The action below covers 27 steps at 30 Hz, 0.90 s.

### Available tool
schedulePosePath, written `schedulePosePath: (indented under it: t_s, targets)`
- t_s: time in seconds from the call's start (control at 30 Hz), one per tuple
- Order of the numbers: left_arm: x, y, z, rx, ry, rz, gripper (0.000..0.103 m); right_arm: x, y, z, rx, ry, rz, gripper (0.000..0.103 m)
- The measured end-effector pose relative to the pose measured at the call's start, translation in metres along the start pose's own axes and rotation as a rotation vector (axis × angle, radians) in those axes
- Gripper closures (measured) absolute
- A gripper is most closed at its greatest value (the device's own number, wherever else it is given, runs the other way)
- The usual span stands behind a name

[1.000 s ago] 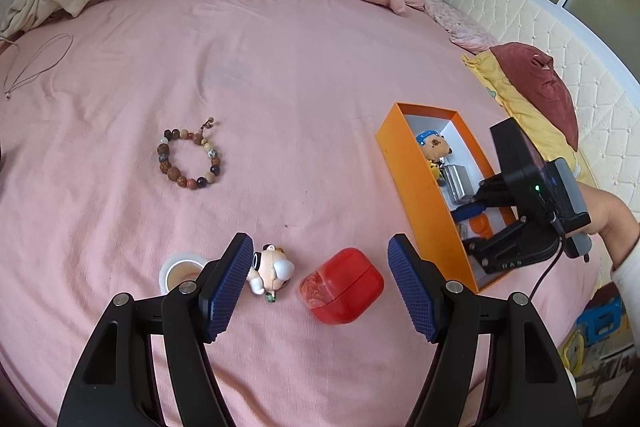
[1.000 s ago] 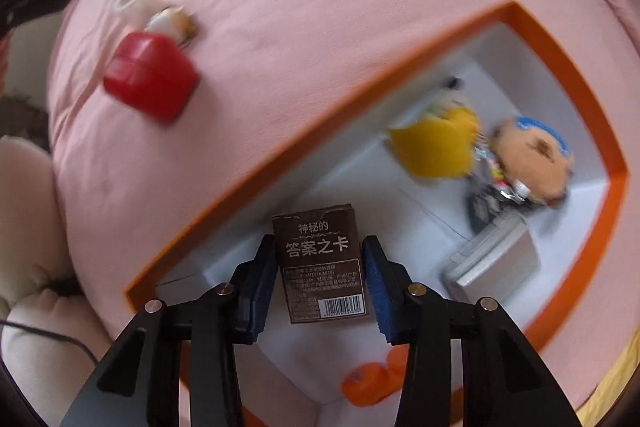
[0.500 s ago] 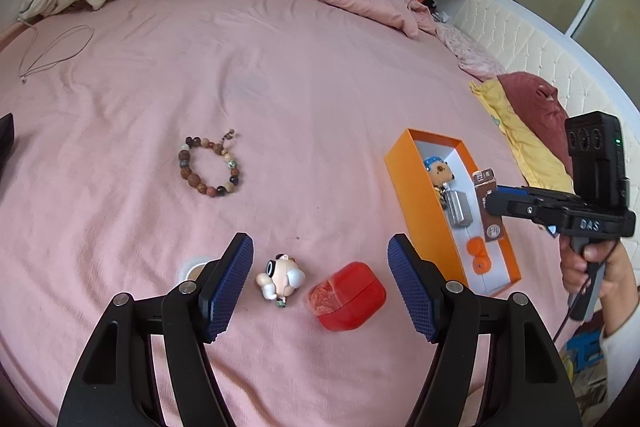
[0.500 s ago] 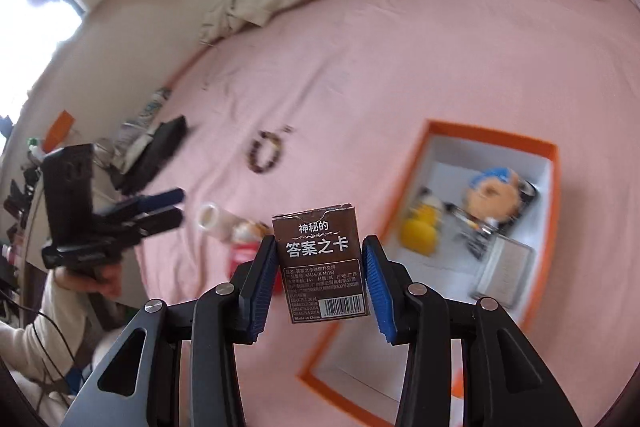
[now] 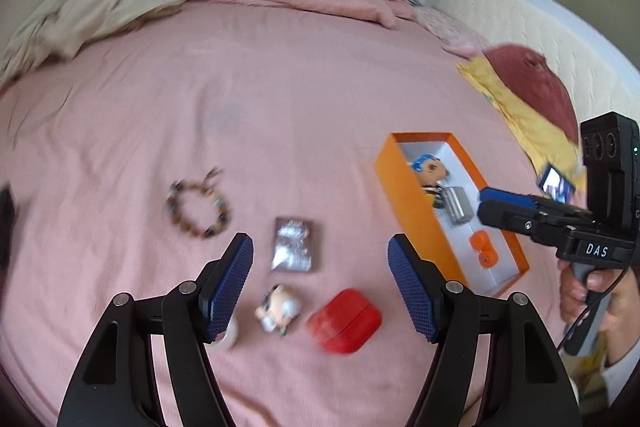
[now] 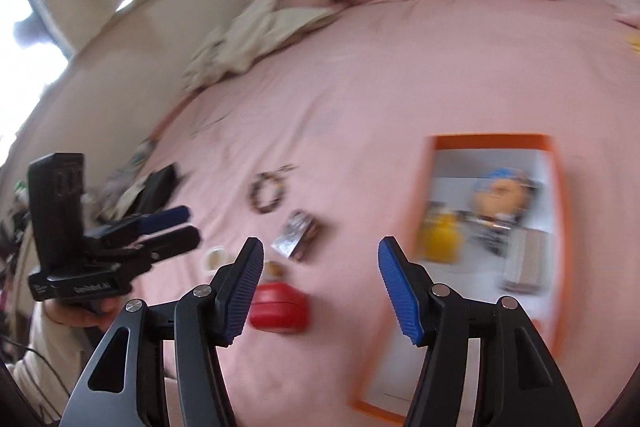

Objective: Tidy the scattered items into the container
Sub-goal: 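Grasp the brown printed card with the right gripper, place it on bed, then grasp the yellow duck with the left gripper, set it on the bed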

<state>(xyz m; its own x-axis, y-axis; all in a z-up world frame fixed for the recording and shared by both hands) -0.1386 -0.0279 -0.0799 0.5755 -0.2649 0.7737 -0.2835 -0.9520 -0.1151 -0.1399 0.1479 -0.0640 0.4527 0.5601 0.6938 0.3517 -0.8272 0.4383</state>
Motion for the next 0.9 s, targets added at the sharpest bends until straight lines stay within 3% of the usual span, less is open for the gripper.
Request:
schedulePosePath:
  t_s: [0.1, 0.2, 0.37, 0.53, 0.6, 0.63, 0.67, 0.7, 0.77, 0.9]
  targets:
    - [-0.032, -0.055, -0.029, -0.223, 0.022, 0.029, 0.033, 0.035, -0.042, 0.007, -0.045, -0.075, 0.141, 0.043]
    - [-0.065, -0.111, -0.049, -0.490, 0.044, 0.047, 0.033, 0.069, -0.075, 0.020, -0.137, -0.115, 0.169, 0.043]
    - [-0.138, -0.162, -0.035, -0.935, 0.299, -0.019, 0.033, 0.096, -0.107, 0.039, -0.237, -0.136, 0.176, 0.043]
    - [-0.187, -0.152, -0.018, -1.089, 0.549, -0.083, 0.033, 0.104, -0.124, 0.048, -0.304, -0.148, 0.159, 0.043]
    - [-0.203, -0.149, -0.008, -1.170, 0.601, -0.138, 0.036, 0.103, -0.126, 0.049, -0.311, -0.146, 0.155, 0.043]
    - [-0.208, -0.148, -0.002, -1.198, 0.613, -0.158, 0.038, 0.102, -0.126, 0.049, -0.315, -0.145, 0.153, 0.043]
    - [-0.210, -0.149, 0.000, -1.185, 0.629, -0.147, 0.050, 0.101, -0.127, 0.050, -0.319, -0.144, 0.151, 0.043]
    - [-0.206, -0.149, -0.002, -1.142, 0.622, -0.120, 0.051, 0.101, -0.127, 0.050, -0.320, -0.145, 0.147, 0.043]
    - [-0.196, -0.147, -0.013, -1.041, 0.576, -0.063, 0.058, 0.103, -0.126, 0.050, -0.318, -0.148, 0.145, 0.043]
    - [-0.160, -0.142, -0.041, -0.851, 0.427, 0.042, 0.059, 0.106, -0.123, 0.048, -0.313, -0.148, 0.140, 0.043]
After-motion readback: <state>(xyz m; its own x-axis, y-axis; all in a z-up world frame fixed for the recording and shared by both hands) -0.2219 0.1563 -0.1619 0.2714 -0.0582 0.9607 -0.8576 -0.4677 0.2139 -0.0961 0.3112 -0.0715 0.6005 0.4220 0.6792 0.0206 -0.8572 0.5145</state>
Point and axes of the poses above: each gripper's, at about its wrist camera, not at the fingertips, and x roughly against the way its jaws point, y to its left, z to its underside, the point moved 8 cm from there along -x, roughly the way its jaws point, and after that the axes turned 6 degrees about -x, right-handed, at the moved point
